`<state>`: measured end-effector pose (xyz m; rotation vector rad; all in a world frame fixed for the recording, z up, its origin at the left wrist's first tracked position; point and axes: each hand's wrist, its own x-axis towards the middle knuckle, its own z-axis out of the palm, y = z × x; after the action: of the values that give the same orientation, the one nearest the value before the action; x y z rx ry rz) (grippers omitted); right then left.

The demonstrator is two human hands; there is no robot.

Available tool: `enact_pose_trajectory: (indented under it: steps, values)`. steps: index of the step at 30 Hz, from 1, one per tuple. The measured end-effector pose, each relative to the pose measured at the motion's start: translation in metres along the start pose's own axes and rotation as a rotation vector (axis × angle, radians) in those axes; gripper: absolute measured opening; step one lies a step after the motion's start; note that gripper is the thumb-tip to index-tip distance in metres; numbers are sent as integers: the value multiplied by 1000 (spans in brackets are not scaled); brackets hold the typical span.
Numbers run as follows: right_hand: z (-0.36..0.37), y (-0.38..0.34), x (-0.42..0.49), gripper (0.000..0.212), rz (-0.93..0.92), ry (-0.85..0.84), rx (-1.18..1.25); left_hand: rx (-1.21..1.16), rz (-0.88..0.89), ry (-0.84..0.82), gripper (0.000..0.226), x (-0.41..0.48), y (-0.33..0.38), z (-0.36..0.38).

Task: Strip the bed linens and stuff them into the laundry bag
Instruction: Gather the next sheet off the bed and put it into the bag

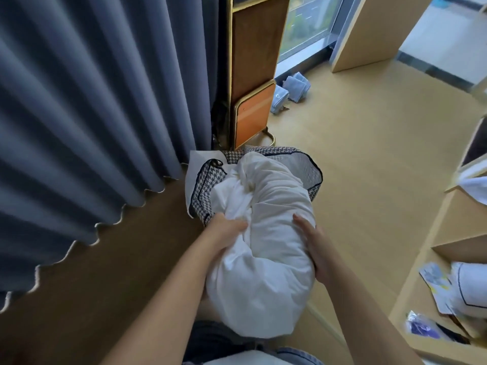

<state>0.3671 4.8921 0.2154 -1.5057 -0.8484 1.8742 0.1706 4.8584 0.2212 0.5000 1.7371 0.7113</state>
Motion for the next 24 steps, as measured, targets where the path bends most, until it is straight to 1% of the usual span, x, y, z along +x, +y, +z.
enact_pose_trajectory:
  steps: [2, 4, 5, 7, 9, 11, 13, 15, 17, 19, 20, 21, 23, 24]
  values:
    - [10, -15, 33, 50, 37, 21, 43, 159, -13, -122, 44, 37, 37, -12]
    - [21, -29, 62, 50, 105, 85, 123, 345, 6, -252, 27, 73, 79, -23]
    - [28, -36, 75, 49, 139, 120, 150, 440, 19, -297, 25, 92, 99, -26]
    - [44, -48, 101, 42, 201, 178, 218, 670, 45, -375, 31, 129, 139, -28]
    - [60, -54, 131, 45, 258, 227, 291, 867, 72, -425, 40, 172, 171, -23]
    - [68, -53, 166, 47, 268, 284, 347, 950, 75, -478, 54, 217, 194, -13]
    - [71, -46, 197, 45, 274, 350, 382, 1022, 60, -558, 64, 260, 202, 0]
    - [70, -35, 219, 39, 332, 390, 407, 1109, 67, -590, 60, 292, 198, 16]
    - [68, -19, 236, 40, 373, 441, 394, 1213, 58, -668, 44, 315, 193, 35]
    - [60, 1, 254, 50, 399, 503, 362, 1188, 12, -755, 30, 337, 185, 50]
    - [56, 8, 261, 51, 403, 519, 360, 1129, -22, -774, 25, 348, 178, 56]
    - [53, 13, 267, 46, 397, 535, 372, 1032, -58, -782, 24, 359, 170, 62]
    - [48, 18, 278, 27, 348, 553, 440, 776, -130, -768, 34, 383, 156, 74]
    - [46, 19, 284, 24, 311, 565, 498, 684, -112, -730, 41, 390, 149, 80]
